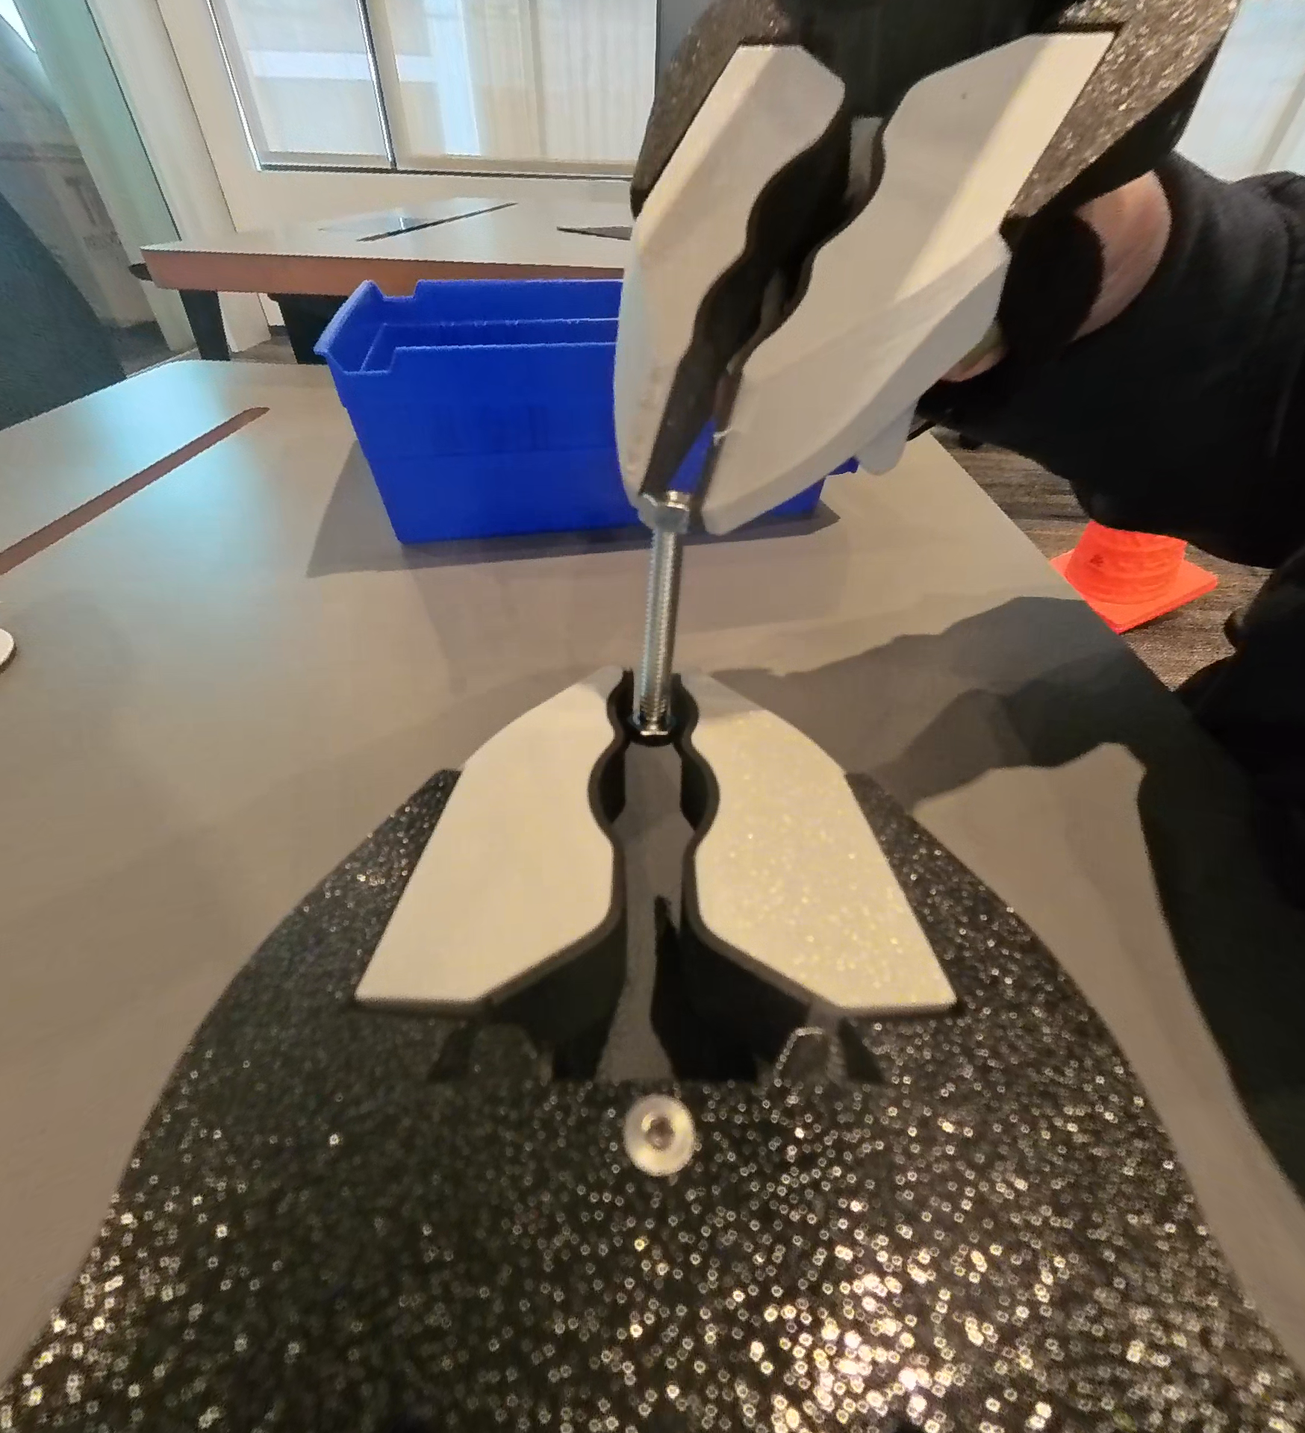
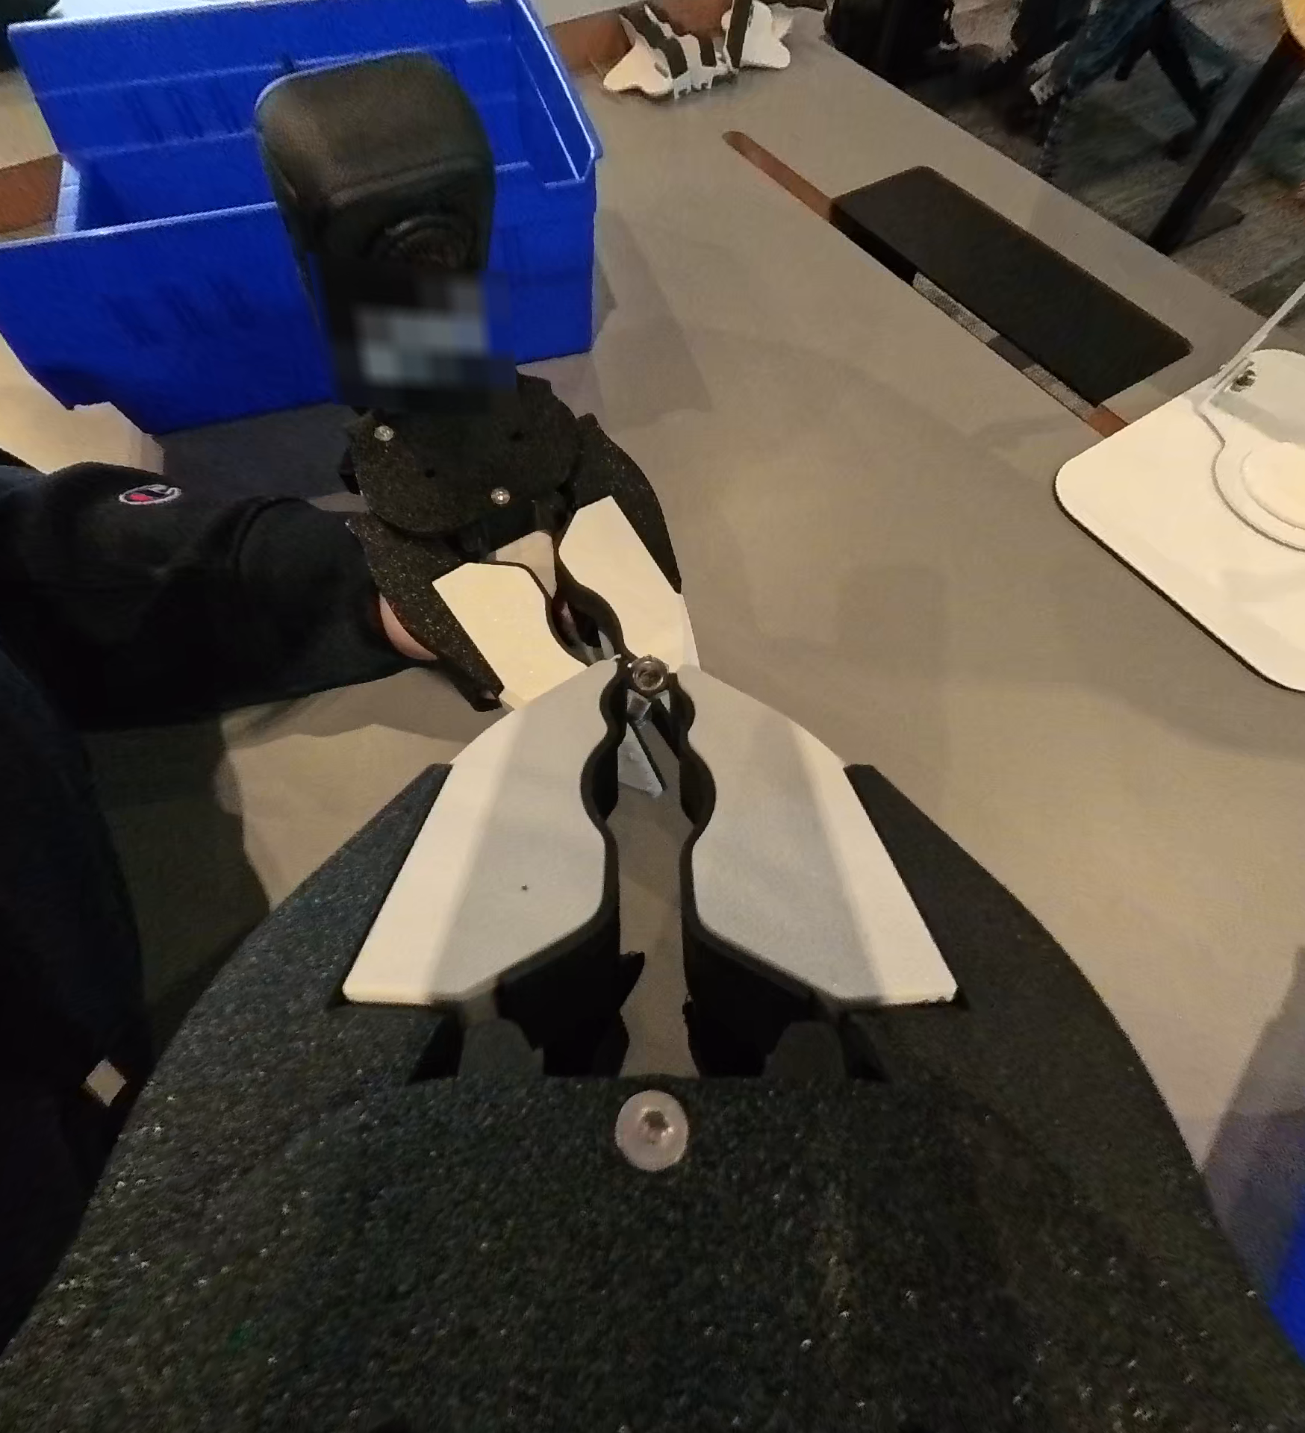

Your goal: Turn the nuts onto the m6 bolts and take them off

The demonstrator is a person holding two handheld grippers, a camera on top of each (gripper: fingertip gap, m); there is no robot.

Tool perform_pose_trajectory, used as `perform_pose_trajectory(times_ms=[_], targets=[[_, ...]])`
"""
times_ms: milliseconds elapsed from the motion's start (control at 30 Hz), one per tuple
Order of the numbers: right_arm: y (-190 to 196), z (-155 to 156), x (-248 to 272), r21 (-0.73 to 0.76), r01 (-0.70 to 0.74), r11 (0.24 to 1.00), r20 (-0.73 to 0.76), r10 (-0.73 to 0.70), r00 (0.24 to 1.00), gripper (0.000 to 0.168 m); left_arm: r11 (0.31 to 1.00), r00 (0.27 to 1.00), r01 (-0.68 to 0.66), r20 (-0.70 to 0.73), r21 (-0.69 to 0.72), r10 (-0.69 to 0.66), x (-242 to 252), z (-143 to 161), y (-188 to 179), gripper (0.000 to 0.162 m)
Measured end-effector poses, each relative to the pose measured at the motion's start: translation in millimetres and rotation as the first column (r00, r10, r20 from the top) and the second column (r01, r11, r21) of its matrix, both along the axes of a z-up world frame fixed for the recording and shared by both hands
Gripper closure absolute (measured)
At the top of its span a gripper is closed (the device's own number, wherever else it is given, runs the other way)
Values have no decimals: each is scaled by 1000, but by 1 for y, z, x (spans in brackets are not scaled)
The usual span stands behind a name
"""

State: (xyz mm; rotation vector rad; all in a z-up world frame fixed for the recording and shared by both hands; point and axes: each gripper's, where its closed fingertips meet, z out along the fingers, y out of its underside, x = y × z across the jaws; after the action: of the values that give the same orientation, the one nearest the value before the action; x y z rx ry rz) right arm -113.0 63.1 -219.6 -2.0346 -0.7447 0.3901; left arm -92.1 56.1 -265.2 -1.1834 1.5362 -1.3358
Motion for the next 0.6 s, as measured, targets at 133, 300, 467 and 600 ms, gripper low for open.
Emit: perform_pose_trajectory(times_ms=[133,300,467,600], targets=[[0,0,-1,-3,-2,1000,-5,2,1000,158,1000,1000,1,-1,1,-1,0,0,0,153],[0,0,-1,-1,0,1000,-8,0,1000,158,1000,1000,2,-1,0,-2,0,0,0,153],[0,0,-1,-2,1,1000,-10,-1,1000,158,1000,1000,3,-1,-1,-3,0,0,0,154],[0,0,-1,-2,1,1000,-13,-1,1000,158,1000,1000,3,-2,-1,-3,0,0,0,153]])
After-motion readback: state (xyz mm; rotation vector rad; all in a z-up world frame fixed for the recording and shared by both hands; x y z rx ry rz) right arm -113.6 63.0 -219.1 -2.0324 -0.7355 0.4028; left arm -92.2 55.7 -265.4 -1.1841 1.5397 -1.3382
